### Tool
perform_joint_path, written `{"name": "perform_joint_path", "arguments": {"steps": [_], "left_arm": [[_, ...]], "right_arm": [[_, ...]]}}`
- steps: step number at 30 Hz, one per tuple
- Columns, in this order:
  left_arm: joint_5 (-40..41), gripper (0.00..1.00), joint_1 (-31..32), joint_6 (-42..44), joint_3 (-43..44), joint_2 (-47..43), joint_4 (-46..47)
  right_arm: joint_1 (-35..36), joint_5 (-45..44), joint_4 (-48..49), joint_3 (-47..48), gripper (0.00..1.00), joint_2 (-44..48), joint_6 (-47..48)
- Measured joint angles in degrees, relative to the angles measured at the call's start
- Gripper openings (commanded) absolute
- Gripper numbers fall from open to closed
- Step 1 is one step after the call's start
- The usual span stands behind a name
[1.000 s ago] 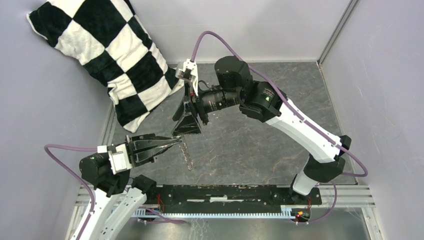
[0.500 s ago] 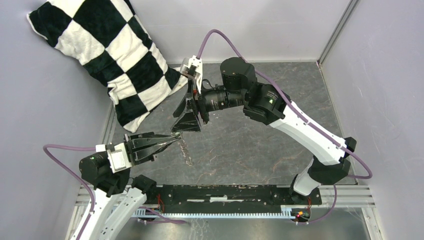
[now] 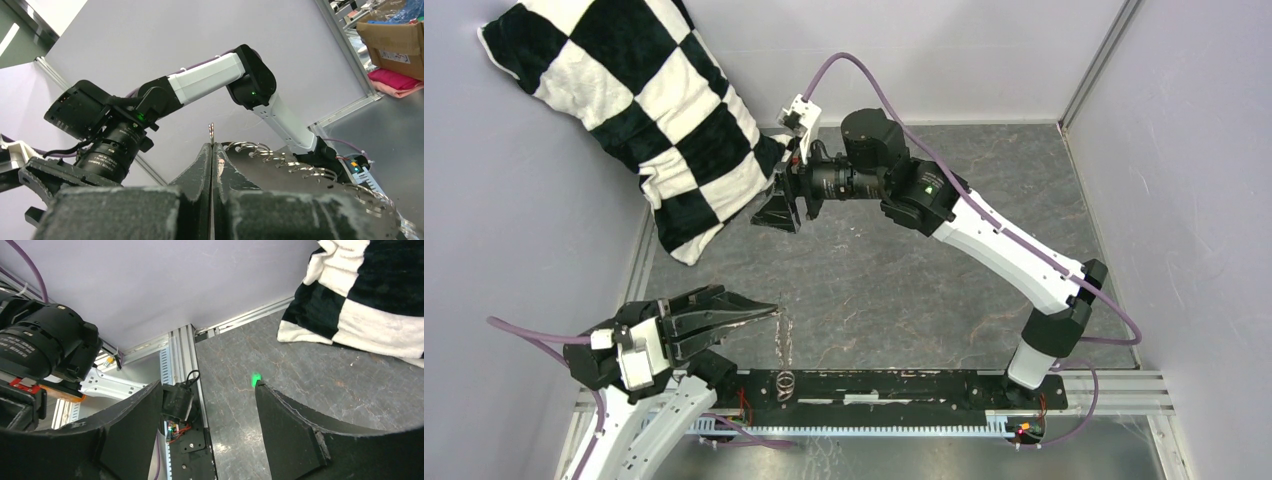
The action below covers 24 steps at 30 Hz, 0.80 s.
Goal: Put the keys on the keyring
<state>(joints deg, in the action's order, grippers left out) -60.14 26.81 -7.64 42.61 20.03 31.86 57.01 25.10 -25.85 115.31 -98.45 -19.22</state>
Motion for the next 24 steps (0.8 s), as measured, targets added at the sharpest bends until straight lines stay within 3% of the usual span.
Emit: {"name": "perform_joint_path", "arguments": {"steps": [7, 10, 13, 19, 24], "left_arm": [[-0.02, 0.02, 0.02, 0.02, 0.0, 0.0, -0.11], [0.02, 0.02, 0.02, 0.11, 0.0, -0.02, -0.76], [0.11, 0.02, 0.02, 1.66, 0.11, -0.04, -3.28], [0.28, 0.02, 0.33, 6.43, 3.08, 0.39, -10.95], [0.07, 0.02, 0.33, 11.26, 6.67, 0.76, -17.77]], "right_arm": [[0.15, -3.5, -0.61, -0.31, 0.82, 0.48, 2.86], [0.09, -6.34, -0.92, -1.64, 0.95, 2.03, 5.07], [-0.13, -10.29, 0.2, -8.48, 0.98, 6.51, 7.8], [-3.41, -17.97, 10.51, -31.89, 0.98, 18.32, 13.44], [-7.28, -19.85, 22.25, -37.55, 0.98, 12.5, 16.09]]}}
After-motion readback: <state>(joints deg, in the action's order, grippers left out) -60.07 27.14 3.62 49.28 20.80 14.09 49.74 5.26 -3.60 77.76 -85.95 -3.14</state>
